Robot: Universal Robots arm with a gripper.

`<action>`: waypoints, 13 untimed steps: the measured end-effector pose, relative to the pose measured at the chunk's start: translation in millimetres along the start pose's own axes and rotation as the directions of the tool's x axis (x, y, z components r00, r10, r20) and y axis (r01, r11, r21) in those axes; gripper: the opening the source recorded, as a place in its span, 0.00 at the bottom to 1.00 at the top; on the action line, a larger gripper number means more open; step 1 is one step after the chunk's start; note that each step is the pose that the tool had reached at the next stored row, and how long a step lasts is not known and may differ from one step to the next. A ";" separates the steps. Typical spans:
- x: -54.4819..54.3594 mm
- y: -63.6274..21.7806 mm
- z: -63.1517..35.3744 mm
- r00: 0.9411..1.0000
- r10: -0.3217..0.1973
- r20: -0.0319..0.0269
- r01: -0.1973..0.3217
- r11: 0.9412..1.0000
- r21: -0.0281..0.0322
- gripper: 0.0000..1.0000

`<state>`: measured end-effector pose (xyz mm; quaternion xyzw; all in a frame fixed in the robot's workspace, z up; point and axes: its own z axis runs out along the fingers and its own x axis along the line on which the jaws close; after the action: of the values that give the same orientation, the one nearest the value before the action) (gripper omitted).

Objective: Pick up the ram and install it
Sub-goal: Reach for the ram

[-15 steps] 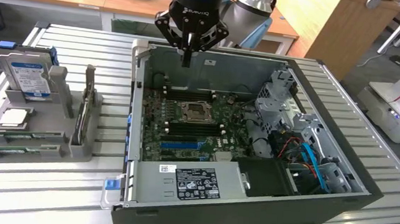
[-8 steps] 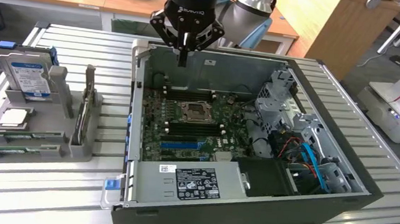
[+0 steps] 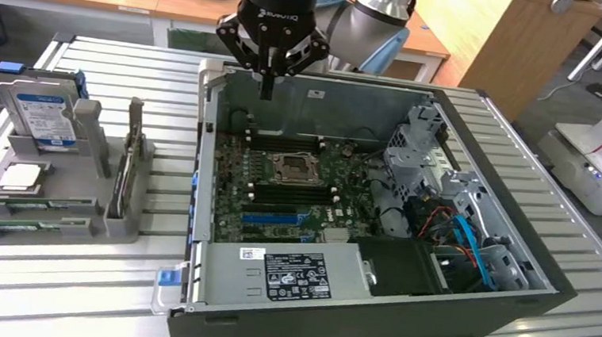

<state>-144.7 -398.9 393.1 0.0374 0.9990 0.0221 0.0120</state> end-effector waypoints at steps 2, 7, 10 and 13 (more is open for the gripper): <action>2.4 -0.1 0.0 1.000 0.000 0.000 0.000 1.000 0.000 0.11; 8.2 -0.6 -0.1 1.000 0.000 -0.002 0.000 1.000 0.000 0.11; 12.3 -0.9 -0.1 1.000 0.000 -0.003 0.000 1.000 0.000 0.11; 16.5 -1.2 -0.1 1.000 0.000 -0.004 0.000 1.000 0.000 0.11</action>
<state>-161.2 -398.8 392.8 0.0375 0.9990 0.0220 0.0098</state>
